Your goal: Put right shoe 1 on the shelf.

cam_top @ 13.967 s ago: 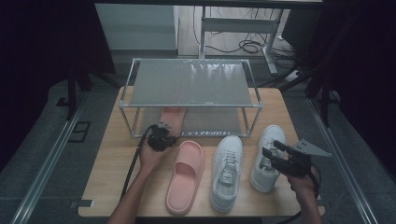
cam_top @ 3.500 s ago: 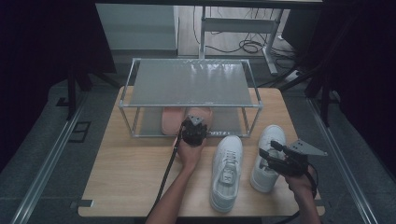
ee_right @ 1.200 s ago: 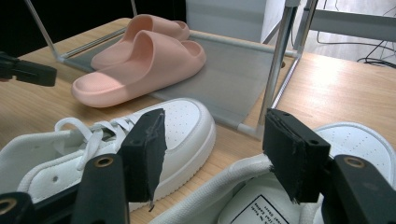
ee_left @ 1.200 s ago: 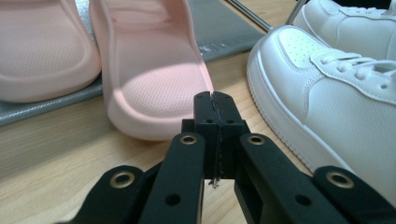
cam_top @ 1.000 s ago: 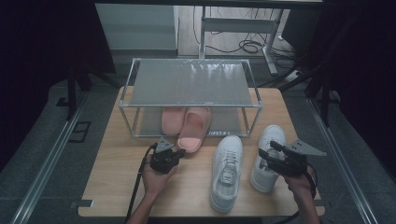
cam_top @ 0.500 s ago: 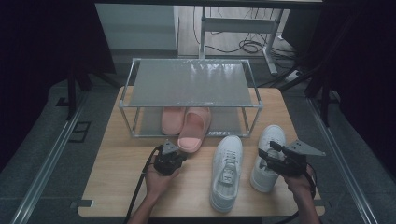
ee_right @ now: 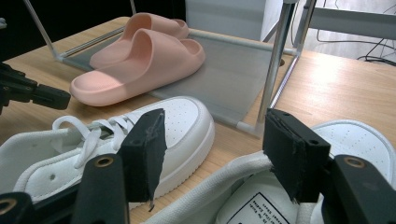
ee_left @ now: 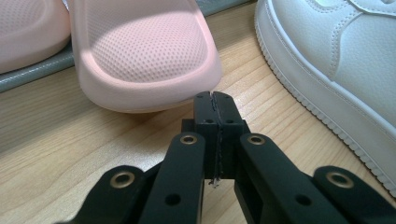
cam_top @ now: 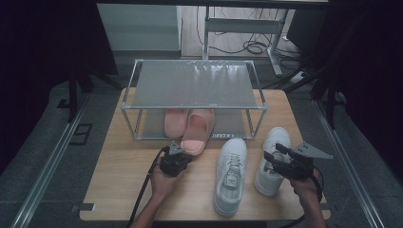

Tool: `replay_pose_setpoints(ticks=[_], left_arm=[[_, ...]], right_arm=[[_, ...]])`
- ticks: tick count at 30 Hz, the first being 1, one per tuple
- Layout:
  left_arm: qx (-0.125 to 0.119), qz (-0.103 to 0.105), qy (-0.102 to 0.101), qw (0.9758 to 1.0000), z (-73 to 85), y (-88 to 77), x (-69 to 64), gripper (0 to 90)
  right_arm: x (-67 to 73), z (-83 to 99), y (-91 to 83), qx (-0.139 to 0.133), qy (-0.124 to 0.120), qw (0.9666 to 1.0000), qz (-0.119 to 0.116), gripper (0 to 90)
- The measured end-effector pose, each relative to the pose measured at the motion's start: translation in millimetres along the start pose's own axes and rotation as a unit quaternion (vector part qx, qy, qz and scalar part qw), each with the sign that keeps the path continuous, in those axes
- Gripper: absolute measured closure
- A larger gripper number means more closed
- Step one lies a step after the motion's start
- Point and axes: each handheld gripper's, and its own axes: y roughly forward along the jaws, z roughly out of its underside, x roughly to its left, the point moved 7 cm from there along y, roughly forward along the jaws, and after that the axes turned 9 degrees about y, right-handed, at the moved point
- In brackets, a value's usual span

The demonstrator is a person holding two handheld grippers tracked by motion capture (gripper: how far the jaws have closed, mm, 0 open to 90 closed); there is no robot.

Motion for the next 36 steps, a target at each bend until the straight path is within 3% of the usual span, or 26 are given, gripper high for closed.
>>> replay_pose_setpoints(ticks=[20,36], left_arm=[[0.006,0.004,-0.003,1.0,-9.6,17.0,1.7,90.0],[0.009,-0.006,-0.024,0.9997,-18.8,30.4,6.0,90.0]], right_arm=[[0.8,0.1,0.6,-0.001,-0.003,1.0,0.001,40.5],[1.5,0.8,1.2,0.0,-0.003,1.0,0.0,40.5]])
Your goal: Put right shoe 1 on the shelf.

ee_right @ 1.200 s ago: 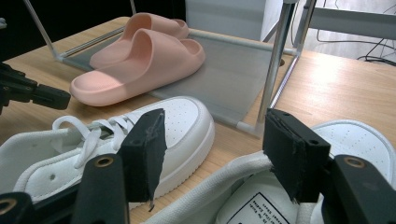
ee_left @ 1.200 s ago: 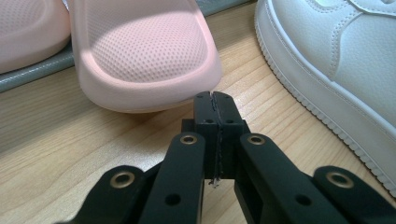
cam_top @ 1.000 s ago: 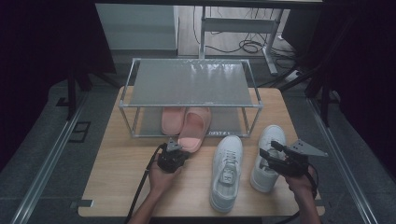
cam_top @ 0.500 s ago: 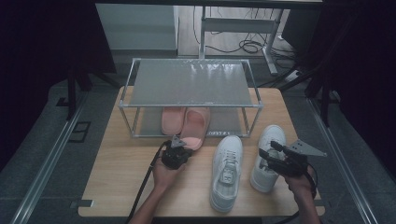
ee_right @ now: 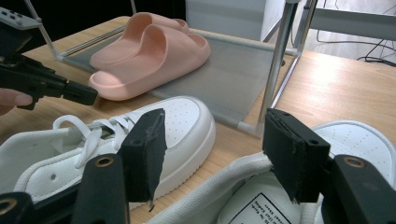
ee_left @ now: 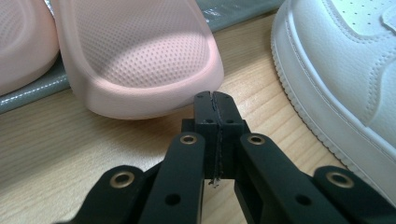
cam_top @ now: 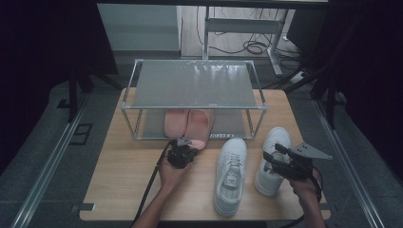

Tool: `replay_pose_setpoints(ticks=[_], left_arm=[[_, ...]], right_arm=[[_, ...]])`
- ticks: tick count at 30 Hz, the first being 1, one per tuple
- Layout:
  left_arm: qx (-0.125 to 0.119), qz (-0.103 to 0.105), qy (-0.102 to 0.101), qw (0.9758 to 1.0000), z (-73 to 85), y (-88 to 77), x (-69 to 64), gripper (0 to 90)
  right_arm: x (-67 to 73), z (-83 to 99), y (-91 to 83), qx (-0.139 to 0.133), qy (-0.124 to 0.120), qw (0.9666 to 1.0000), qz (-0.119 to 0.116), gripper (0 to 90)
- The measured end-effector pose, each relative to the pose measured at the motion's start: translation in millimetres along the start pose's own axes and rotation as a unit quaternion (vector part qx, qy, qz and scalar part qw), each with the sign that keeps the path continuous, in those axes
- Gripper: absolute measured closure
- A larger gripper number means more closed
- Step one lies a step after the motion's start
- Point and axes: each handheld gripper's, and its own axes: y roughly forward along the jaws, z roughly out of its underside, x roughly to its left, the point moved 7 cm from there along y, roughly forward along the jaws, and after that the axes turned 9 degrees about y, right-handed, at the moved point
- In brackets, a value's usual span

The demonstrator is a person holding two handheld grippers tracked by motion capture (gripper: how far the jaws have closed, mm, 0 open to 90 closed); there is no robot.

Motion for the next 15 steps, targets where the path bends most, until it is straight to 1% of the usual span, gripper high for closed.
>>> replay_pose_setpoints(ticks=[6,7,15], left_arm=[[0.002,-0.001,-0.003,1.0,-4.2,4.5,2.4,90.0],[0.003,-0.003,-0.001,1.0,-5.1,5.3,3.2,90.0],[0.005,-0.009,-0.006,0.9999,-10.8,12.6,8.8,90.0]], right_arm=[[-0.1,0.0,0.0,0.0,0.001,1.0,-0.001,40.5],[-0.4,-0.1,-0.2,-0.001,0.001,1.0,0.0,40.5],[-1.3,-0.2,-0.8,-0.001,0.003,1.0,0.0,40.5]])
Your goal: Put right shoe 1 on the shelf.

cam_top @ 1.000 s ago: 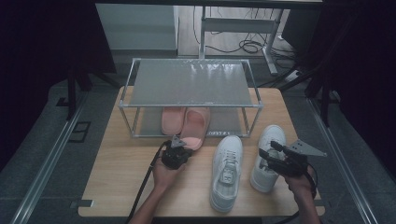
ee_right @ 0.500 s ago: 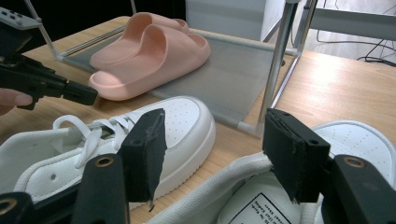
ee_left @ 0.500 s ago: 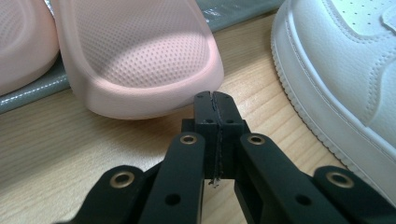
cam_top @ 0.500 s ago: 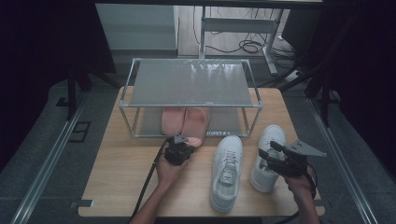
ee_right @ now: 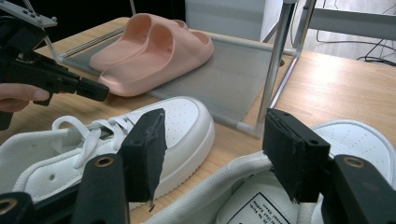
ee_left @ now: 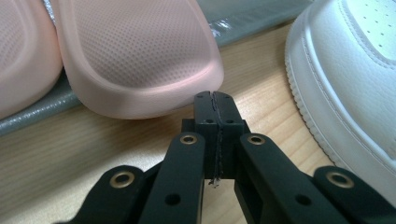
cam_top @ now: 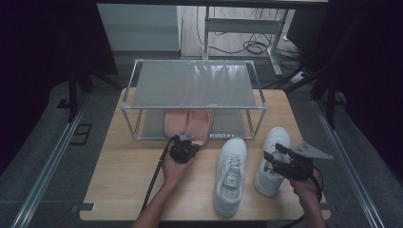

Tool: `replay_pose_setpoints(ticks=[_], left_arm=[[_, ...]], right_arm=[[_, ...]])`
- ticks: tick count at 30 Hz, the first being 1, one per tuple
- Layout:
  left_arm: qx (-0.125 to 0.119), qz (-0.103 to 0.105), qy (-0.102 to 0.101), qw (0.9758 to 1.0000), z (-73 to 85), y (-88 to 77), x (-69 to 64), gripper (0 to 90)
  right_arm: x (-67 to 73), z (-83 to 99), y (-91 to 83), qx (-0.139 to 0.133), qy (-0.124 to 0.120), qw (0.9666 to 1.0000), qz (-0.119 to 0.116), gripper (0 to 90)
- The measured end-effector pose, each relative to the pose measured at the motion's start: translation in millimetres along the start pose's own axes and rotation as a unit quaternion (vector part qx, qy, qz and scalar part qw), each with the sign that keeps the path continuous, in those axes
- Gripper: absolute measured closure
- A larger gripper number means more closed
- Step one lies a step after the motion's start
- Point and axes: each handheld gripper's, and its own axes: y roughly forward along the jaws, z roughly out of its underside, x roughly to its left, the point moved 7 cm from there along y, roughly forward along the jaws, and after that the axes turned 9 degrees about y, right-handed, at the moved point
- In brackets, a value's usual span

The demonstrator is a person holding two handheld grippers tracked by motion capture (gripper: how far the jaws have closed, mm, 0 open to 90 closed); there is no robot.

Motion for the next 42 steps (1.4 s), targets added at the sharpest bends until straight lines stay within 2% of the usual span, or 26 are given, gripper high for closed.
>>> replay_pose_setpoints(ticks=[19,26,31,35,42], left_arm=[[-0.003,-0.008,-0.006,0.9999,-11.8,17.2,11.8,90.0],[-0.006,-0.012,-0.02,0.9997,-15.8,24.6,16.2,90.0],[0.0,-0.016,-0.02,0.9997,-18.7,28.4,17.6,90.0],[0.001,-0.015,-0.029,0.9995,-19.6,32.4,20.9,90.0],[0.003,-0.016,-0.033,0.9993,-21.3,35.9,23.9,90.0]], right_arm=[[-0.3,-0.1,-0.1,0.0,-0.001,1.0,0.0,40.5],[-1.5,-0.4,-1.4,-0.001,0.0,1.0,0.002,40.5],[-0.1,-0.1,-0.2,0.0,-0.002,1.0,0.0,40.5],[-0.1,0.5,0.7,0.001,-0.003,1.0,0.0,40.5],[-1.1,0.2,-0.3,0.001,-0.001,1.0,0.002,40.6]])
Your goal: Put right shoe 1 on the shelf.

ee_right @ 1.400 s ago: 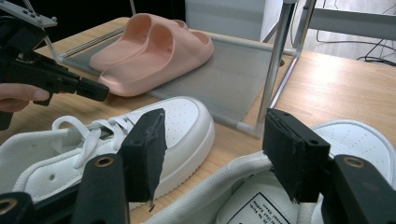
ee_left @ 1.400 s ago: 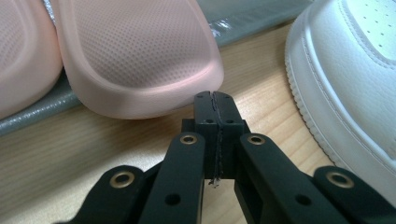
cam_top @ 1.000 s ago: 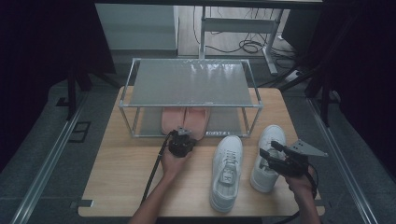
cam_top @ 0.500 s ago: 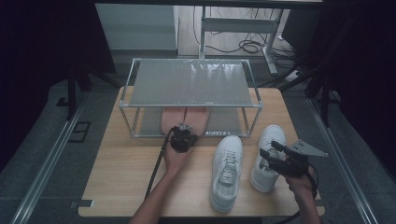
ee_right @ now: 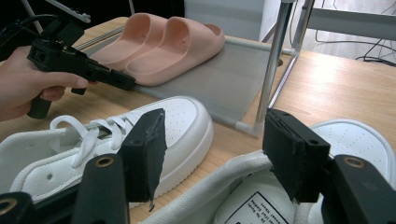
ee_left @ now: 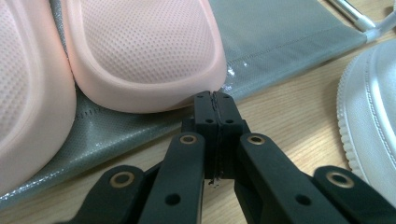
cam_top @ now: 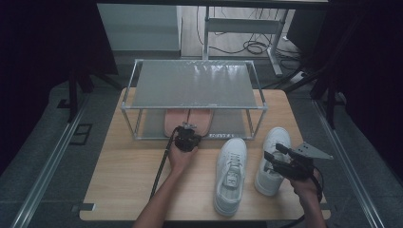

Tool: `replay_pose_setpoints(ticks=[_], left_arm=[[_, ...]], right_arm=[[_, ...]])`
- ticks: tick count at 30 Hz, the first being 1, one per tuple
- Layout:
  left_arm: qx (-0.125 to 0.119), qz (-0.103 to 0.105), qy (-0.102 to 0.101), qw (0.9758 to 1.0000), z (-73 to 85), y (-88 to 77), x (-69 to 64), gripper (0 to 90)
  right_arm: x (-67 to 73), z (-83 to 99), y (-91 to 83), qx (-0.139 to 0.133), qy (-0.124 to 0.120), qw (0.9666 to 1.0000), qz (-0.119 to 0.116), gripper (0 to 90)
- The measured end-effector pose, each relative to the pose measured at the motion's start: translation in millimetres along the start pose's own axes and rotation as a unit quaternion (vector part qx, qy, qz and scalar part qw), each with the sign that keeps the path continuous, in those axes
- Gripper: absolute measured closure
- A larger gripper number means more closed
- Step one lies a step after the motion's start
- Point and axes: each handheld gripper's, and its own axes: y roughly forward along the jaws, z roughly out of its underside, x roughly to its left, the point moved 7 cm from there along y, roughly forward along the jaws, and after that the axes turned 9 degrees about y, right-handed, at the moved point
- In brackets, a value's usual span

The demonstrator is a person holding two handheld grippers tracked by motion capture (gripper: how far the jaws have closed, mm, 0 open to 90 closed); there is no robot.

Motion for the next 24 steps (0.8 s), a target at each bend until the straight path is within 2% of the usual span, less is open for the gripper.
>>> replay_pose_setpoints(ticks=[13,16,24], left_arm=[[0.004,0.005,-0.003,1.0,0.3,0.2,0.3,90.0],[0.002,0.006,0.009,0.9999,0.2,-6.2,-3.3,90.0],[-0.015,0.011,0.019,0.9996,5.3,-34.4,-8.0,90.0]], right_arm=[[0.6,0.9,1.3,0.001,0.0,1.0,0.0,40.5],[0.7,1.2,1.3,0.002,0.0,1.0,0.0,40.5],[0.0,1.9,2.3,0.004,0.001,1.0,0.001,40.6]])
